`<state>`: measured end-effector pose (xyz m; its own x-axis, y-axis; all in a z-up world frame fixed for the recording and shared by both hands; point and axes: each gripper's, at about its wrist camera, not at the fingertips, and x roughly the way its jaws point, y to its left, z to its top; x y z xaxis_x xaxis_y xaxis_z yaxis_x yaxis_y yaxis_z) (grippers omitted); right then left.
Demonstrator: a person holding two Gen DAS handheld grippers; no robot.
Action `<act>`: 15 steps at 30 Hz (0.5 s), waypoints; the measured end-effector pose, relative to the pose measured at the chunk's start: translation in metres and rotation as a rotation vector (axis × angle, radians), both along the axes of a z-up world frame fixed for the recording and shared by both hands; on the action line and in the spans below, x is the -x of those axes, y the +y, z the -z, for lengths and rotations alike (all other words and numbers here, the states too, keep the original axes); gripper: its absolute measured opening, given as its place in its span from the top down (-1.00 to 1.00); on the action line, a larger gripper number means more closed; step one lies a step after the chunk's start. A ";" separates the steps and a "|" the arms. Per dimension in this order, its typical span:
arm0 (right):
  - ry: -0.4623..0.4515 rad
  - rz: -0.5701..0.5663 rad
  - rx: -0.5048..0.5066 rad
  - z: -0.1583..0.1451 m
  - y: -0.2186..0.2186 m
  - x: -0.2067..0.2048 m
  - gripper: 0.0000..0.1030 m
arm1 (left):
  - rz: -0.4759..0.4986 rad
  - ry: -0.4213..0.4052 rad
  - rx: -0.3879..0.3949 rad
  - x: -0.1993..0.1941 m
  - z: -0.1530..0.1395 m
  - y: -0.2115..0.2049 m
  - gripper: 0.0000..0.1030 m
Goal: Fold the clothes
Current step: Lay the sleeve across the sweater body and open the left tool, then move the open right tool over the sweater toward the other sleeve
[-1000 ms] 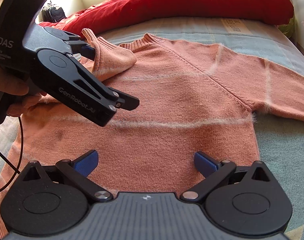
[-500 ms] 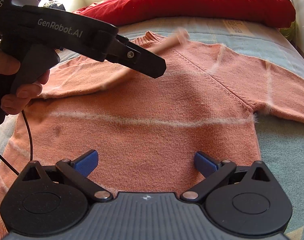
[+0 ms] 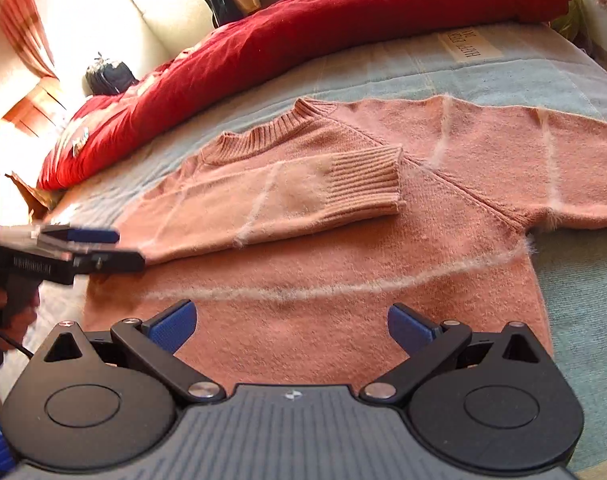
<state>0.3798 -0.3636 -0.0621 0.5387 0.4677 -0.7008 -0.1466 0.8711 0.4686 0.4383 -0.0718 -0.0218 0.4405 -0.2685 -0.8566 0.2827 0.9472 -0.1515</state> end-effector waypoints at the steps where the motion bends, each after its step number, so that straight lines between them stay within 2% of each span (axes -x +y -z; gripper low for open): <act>1: 0.001 0.008 -0.028 -0.001 -0.001 -0.005 -1.00 | -0.023 0.021 0.016 0.006 0.004 0.009 -0.97; 5: 0.011 0.035 -0.086 -0.002 0.007 -0.028 -1.00 | -0.092 0.034 0.069 0.020 0.023 0.032 -0.97; 8: -0.003 0.029 -0.087 -0.007 0.019 -0.040 -1.00 | -0.155 0.007 0.036 0.021 0.038 0.048 -0.97; 10: -0.012 0.018 -0.085 -0.011 0.027 -0.046 -1.00 | -0.206 0.022 0.038 0.025 0.044 0.061 -0.95; 15: -0.053 -0.040 -0.026 -0.024 0.045 -0.056 -1.00 | -0.175 0.007 0.018 0.038 0.027 0.067 -0.95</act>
<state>0.4361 -0.3182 -0.0376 0.5553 0.5074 -0.6590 -0.2062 0.8516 0.4820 0.4006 -0.0046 -0.0492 0.4763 -0.2039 -0.8553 0.1127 0.9789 -0.1706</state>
